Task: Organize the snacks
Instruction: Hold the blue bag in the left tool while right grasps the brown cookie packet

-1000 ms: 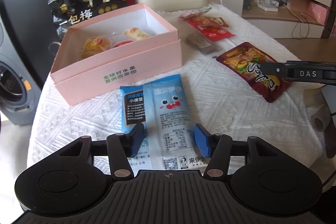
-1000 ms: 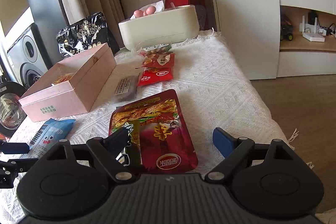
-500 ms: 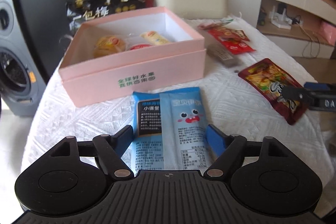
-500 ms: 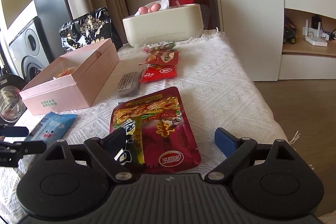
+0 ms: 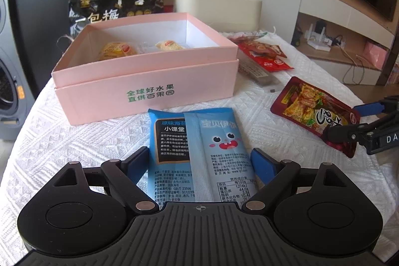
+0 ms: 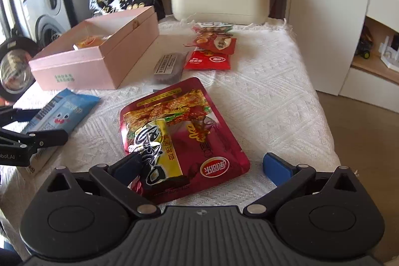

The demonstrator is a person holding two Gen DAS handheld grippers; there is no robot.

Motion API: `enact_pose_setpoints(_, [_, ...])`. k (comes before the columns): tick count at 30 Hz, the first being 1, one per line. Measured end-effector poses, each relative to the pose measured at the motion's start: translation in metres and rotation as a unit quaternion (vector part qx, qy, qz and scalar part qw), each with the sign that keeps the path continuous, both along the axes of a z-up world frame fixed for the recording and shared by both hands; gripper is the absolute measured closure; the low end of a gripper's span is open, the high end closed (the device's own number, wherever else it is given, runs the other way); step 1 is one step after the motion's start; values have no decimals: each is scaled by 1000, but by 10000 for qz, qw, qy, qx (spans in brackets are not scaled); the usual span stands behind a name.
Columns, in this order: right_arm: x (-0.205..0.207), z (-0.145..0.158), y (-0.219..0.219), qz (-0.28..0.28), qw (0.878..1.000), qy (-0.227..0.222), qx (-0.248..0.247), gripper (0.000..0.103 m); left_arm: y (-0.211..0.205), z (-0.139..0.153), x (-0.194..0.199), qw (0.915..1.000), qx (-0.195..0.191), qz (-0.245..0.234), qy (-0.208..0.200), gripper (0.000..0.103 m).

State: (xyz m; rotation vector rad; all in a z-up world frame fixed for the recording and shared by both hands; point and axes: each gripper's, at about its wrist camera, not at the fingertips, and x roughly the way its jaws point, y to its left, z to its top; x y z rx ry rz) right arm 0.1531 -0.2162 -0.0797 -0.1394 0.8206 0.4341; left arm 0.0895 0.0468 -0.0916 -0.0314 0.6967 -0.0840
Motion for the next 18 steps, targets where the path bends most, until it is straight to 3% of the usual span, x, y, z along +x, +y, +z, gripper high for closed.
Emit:
enact_pose_setpoints(3, [6,11,4,39,9999,110,-8,9,6,-1,-5,9997,-200,9,-129,12])
enact_pose_setpoints(7, [12,37,22,-21,9985,-552,14,9,11,-3,-9,9989,-384,41,-270,12])
enact_pose_setpoints(10, [30,44,46,93,9971,-725,226,12,10,-3,-10,9988,-370,59,-302,12])
enact_pose_setpoints(11, [38,43,55,182,9969,-707,280,16,9,-3,-10,9989,-348,57,-302,12])
enact_pose_setpoints(13, [55,36,71,449,9976,-499,197,46,8,-3,-10,9990,-319,57,-310,12])
enact_pose_setpoints(18, [86,13,94,576,9980,-240,-42,53,8,-4,-11,9989,-326,68,-328,12])
